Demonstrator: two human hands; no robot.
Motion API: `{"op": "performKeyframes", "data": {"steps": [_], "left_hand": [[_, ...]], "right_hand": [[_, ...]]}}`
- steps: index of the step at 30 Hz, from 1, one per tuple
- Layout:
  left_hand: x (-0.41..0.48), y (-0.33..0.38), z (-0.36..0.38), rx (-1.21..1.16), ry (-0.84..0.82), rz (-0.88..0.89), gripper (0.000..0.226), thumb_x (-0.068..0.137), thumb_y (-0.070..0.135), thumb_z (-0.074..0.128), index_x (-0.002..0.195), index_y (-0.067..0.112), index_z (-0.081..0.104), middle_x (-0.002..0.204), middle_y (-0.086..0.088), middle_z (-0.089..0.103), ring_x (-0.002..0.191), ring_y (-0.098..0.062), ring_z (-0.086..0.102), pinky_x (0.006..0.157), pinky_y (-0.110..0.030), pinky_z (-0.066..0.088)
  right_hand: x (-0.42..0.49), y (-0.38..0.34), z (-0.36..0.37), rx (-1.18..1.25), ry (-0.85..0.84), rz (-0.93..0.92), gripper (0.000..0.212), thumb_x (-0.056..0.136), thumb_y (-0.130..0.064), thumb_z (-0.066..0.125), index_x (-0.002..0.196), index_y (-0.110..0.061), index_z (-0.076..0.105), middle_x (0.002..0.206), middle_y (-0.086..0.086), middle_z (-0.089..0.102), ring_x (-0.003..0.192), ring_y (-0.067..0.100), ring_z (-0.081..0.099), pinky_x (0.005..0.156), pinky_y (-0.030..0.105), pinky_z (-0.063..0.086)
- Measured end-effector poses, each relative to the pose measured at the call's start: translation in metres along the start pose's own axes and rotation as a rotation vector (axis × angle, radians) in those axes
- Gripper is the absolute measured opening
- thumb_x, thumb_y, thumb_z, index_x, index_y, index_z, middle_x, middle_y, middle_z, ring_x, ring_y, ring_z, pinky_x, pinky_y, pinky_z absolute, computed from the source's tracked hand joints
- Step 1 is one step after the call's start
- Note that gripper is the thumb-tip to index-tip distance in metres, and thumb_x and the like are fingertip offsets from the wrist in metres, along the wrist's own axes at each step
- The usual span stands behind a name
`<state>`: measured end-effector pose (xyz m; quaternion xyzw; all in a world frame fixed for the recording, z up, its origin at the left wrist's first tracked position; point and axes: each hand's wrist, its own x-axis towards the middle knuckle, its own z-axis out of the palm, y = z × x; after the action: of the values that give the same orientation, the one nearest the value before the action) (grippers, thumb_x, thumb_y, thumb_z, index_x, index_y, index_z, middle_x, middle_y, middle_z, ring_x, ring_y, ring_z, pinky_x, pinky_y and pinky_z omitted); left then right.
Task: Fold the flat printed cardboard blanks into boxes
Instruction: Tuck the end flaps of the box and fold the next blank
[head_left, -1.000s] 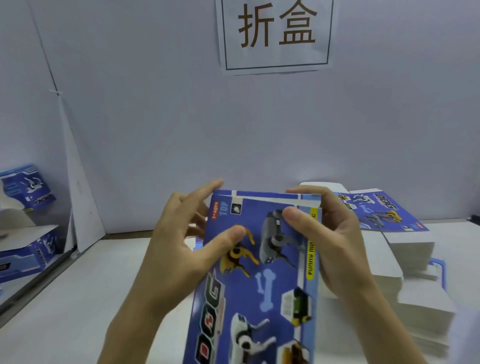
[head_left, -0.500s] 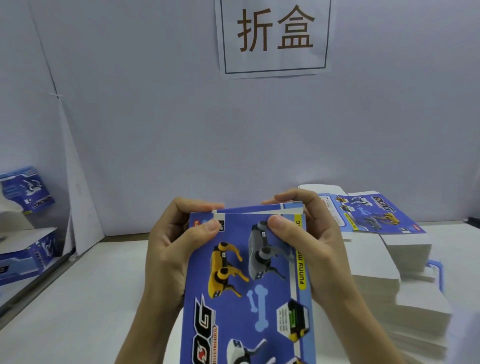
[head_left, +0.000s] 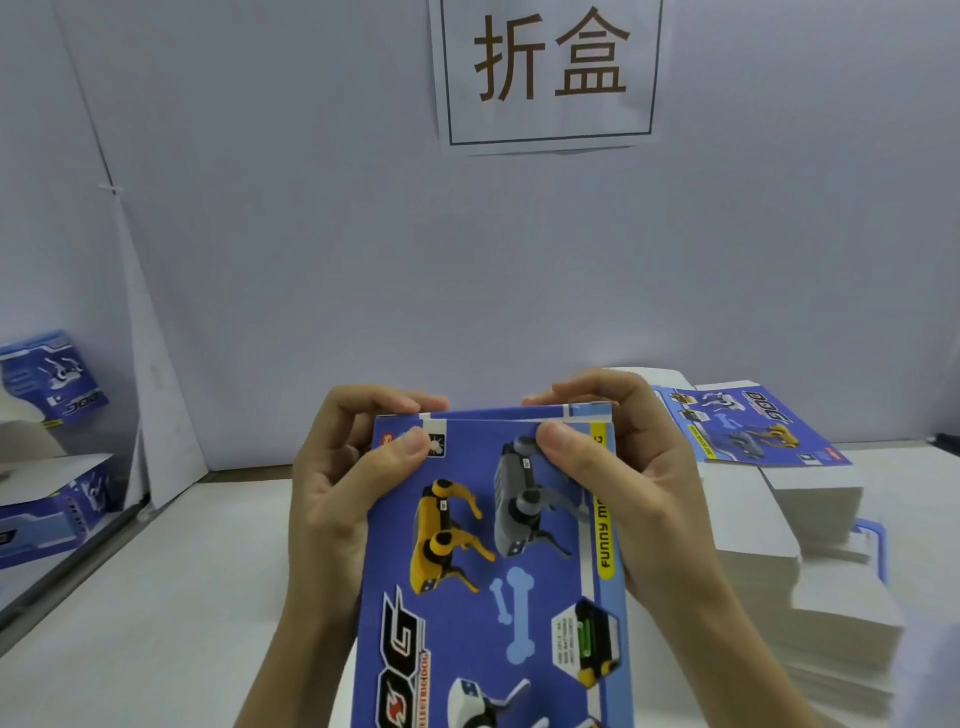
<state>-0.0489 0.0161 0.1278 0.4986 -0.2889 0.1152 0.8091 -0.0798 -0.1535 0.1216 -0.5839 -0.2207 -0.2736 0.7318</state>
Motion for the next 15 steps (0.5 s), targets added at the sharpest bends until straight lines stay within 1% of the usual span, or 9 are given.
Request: {"op": "performKeyframes", "data": {"steps": [2, 4, 6, 7, 9, 11, 12, 13, 15], "left_hand": [[0.0030, 0.0011, -0.0006, -0.016, 0.007, -0.036, 0.015, 0.073, 0.010, 0.065, 0.071, 0.025, 0.067, 0.094, 0.001, 0.072, 0.069, -0.017, 0.071, 0.051, -0.025, 0.055], [0.0055, 0.0004, -0.0011, -0.030, 0.047, -0.073, 0.012, 0.066, 0.014, 0.074, 0.068, 0.025, 0.069, 0.088, 0.003, 0.073, 0.066, -0.015, 0.071, 0.051, -0.024, 0.055], [0.0065, -0.0022, -0.0018, -0.060, 0.105, -0.110, 0.010, 0.061, 0.025, 0.070, 0.071, 0.024, 0.071, 0.086, 0.001, 0.072, 0.065, -0.016, 0.071, 0.052, -0.025, 0.056], [0.0069, -0.0037, -0.0018, -0.067, 0.103, -0.124, 0.015, 0.062, 0.023, 0.073, 0.077, 0.023, 0.071, 0.092, 0.001, 0.073, 0.069, -0.017, 0.072, 0.054, -0.026, 0.058], [0.0066, -0.0045, -0.0006, -0.094, -0.013, -0.137, 0.033, 0.068, 0.014, 0.075, 0.099, 0.020, 0.066, 0.108, 0.003, 0.072, 0.082, -0.019, 0.073, 0.061, -0.029, 0.059], [0.0065, -0.0044, 0.0012, -0.086, -0.130, -0.167, 0.064, 0.064, 0.023, 0.081, 0.122, 0.025, 0.054, 0.118, 0.006, 0.069, 0.091, -0.019, 0.072, 0.063, -0.030, 0.059], [0.0069, -0.0045, 0.0017, -0.076, -0.141, -0.176, 0.072, 0.061, 0.019, 0.081, 0.126, 0.029, 0.051, 0.121, 0.008, 0.067, 0.093, -0.019, 0.072, 0.062, -0.029, 0.058], [0.0075, -0.0057, 0.0012, -0.078, -0.128, -0.167, 0.068, 0.065, 0.010, 0.071, 0.127, 0.029, 0.050, 0.122, 0.009, 0.066, 0.093, -0.018, 0.072, 0.061, -0.028, 0.058], [0.0089, -0.0068, 0.0016, -0.079, -0.123, -0.140, 0.056, 0.069, 0.003, 0.049, 0.120, 0.024, 0.051, 0.112, 0.010, 0.070, 0.086, -0.015, 0.072, 0.058, -0.025, 0.057]], "right_hand": [[0.0000, -0.0013, -0.0036, -0.025, -0.058, 0.018, 0.014, 0.082, -0.023, 0.070, 0.094, -0.028, 0.064, 0.094, 0.003, 0.073, 0.080, 0.025, 0.074, 0.058, 0.030, 0.058], [-0.0009, -0.0029, -0.0075, -0.035, -0.164, 0.060, 0.029, 0.080, -0.029, 0.069, 0.108, -0.028, 0.060, 0.100, 0.004, 0.072, 0.087, 0.025, 0.073, 0.064, 0.031, 0.058], [-0.0007, -0.0033, -0.0084, -0.030, -0.182, 0.061, 0.043, 0.077, -0.029, 0.069, 0.118, -0.033, 0.057, 0.108, 0.004, 0.070, 0.094, 0.026, 0.071, 0.068, 0.032, 0.058], [-0.0002, -0.0020, -0.0078, -0.015, -0.141, 0.038, 0.045, 0.075, -0.028, 0.070, 0.117, -0.034, 0.057, 0.108, 0.004, 0.069, 0.094, 0.025, 0.071, 0.067, 0.032, 0.058], [0.0014, 0.0009, -0.0060, 0.063, -0.033, 0.003, 0.040, 0.071, -0.025, 0.072, 0.109, -0.030, 0.060, 0.102, 0.004, 0.069, 0.089, 0.024, 0.071, 0.063, 0.031, 0.057], [0.0025, 0.0030, -0.0055, 0.096, 0.036, -0.012, 0.036, 0.069, -0.023, 0.073, 0.103, -0.025, 0.061, 0.094, 0.003, 0.071, 0.083, 0.023, 0.071, 0.060, 0.029, 0.057], [0.0024, 0.0032, -0.0054, 0.099, 0.047, -0.013, 0.036, 0.070, -0.020, 0.073, 0.103, -0.023, 0.060, 0.092, 0.002, 0.071, 0.082, 0.022, 0.072, 0.059, 0.028, 0.057], [0.0021, 0.0033, -0.0054, 0.105, 0.052, -0.010, 0.035, 0.072, -0.016, 0.074, 0.103, -0.023, 0.060, 0.091, 0.002, 0.071, 0.082, 0.022, 0.072, 0.059, 0.028, 0.057], [0.0016, 0.0032, -0.0056, 0.126, 0.055, -0.002, 0.032, 0.075, -0.011, 0.070, 0.101, -0.025, 0.062, 0.093, 0.004, 0.070, 0.083, 0.024, 0.071, 0.059, 0.029, 0.057]]}}
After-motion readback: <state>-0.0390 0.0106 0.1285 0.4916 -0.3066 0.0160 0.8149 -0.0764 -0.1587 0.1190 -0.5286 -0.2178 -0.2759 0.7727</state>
